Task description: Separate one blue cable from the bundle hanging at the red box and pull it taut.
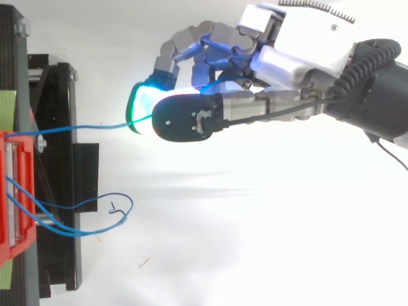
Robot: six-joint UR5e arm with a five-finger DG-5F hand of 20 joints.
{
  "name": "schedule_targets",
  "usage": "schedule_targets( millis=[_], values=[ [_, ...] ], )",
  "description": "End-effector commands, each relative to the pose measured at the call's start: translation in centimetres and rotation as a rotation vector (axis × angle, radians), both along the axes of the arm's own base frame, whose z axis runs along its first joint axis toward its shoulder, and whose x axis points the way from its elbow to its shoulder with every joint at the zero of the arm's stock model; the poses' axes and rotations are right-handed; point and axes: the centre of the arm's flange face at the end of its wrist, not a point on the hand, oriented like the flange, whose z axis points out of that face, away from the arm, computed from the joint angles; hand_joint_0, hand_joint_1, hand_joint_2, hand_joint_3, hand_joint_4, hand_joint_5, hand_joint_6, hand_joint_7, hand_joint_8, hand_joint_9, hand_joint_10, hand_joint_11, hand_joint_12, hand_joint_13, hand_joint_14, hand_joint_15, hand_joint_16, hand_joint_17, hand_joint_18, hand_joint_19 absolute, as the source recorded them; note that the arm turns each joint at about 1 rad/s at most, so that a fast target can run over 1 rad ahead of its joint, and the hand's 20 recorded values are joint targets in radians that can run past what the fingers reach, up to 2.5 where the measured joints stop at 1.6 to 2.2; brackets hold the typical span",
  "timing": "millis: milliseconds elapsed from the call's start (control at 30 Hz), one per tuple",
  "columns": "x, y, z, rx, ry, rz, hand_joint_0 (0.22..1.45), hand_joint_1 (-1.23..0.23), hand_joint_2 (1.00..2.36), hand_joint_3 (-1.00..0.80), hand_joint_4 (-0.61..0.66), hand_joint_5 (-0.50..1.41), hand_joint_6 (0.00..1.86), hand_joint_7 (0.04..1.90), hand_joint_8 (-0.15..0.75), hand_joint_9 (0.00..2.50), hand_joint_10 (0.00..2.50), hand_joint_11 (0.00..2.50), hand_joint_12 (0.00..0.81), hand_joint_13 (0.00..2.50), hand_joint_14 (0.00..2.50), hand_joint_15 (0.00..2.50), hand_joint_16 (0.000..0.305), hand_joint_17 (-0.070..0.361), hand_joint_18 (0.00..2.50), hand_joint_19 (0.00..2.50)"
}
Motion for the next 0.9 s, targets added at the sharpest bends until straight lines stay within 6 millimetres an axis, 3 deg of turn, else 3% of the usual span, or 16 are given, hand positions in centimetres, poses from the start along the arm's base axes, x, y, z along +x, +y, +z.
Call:
schedule_targets(
  millis=[0, 233, 300, 433, 633, 867],
  values=[
    [0.05, 0.32, 0.02, 0.000, -0.002, 0.003, 0.65, -0.83, 1.03, -0.17, 0.04, -0.22, 0.92, 0.88, 0.318, 0.35, 2.50, 2.26, 0.468, 1.20, 2.50, 1.31, 0.048, 0.108, 1.95, 1.62],
    [-0.08, 0.64, -0.10, -0.002, 0.013, 0.009, 0.67, -0.79, 1.04, 0.08, -0.07, -0.21, 0.94, 1.08, 0.298, 0.33, 2.50, 2.32, 0.467, 1.20, 2.50, 1.29, 0.047, 0.106, 1.91, 1.57],
    [-0.09, 0.69, -0.13, 0.000, 0.016, 0.015, 0.71, -0.81, 1.04, 0.06, -0.11, -0.22, 0.94, 1.09, 0.295, 0.29, 2.50, 2.34, 0.455, 1.17, 2.50, 1.31, 0.045, 0.101, 1.90, 1.65],
    [-0.12, 0.70, -0.20, 0.001, 0.017, 0.017, 0.79, -0.83, 1.03, -0.09, -0.07, -0.23, 0.95, 1.01, 0.302, 0.26, 2.50, 2.25, 0.424, 1.12, 2.50, 1.30, 0.043, 0.096, 1.73, 1.51],
    [-0.07, 0.79, -0.15, 0.003, 0.017, 0.026, 0.83, -0.84, 1.03, -0.12, -0.07, -0.23, 0.96, 1.01, 0.305, 0.26, 2.50, 2.28, 0.409, 1.09, 2.50, 1.32, 0.043, 0.097, 1.59, 1.27],
    [0.01, 0.88, -0.11, 0.019, 0.007, 0.034, 0.86, -0.86, 1.03, -0.16, -0.07, -0.24, 0.96, 1.00, 0.311, 0.18, 2.50, 2.28, 0.376, 1.02, 2.50, 1.41, 0.042, 0.093, 1.49, 1.30]
  ],
)
